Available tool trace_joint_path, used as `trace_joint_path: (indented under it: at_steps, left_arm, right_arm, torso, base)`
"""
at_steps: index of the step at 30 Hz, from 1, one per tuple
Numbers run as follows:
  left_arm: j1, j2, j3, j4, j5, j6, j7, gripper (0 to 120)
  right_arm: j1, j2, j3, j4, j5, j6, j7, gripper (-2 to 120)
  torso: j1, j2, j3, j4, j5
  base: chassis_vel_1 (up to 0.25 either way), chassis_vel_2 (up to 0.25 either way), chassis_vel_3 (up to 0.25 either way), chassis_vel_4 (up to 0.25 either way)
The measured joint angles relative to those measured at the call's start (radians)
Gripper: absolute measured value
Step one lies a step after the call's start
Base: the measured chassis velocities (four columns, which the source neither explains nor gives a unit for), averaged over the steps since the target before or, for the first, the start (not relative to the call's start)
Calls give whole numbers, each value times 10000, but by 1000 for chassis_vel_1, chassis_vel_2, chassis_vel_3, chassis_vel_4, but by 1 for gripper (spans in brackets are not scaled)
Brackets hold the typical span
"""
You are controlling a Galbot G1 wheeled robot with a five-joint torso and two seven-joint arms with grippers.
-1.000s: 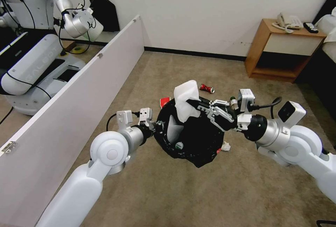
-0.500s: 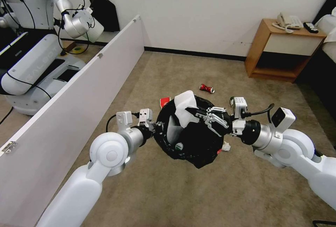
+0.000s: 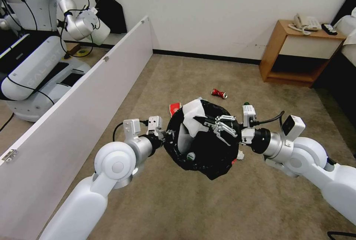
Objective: Pick up the trash bin and place the garbage on the floor into it.
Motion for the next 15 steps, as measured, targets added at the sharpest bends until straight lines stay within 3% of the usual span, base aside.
trace_joint_path:
  at_steps: [15]
  left_arm:
    - [87, -120, -10, -92, 31, 0, 0, 0]
  right_arm:
    - [-57, 4, -11, -53, -162, -8, 46, 0]
  torso:
    - [0, 0, 0, 0, 0]
  base:
    - [0, 0, 0, 0]
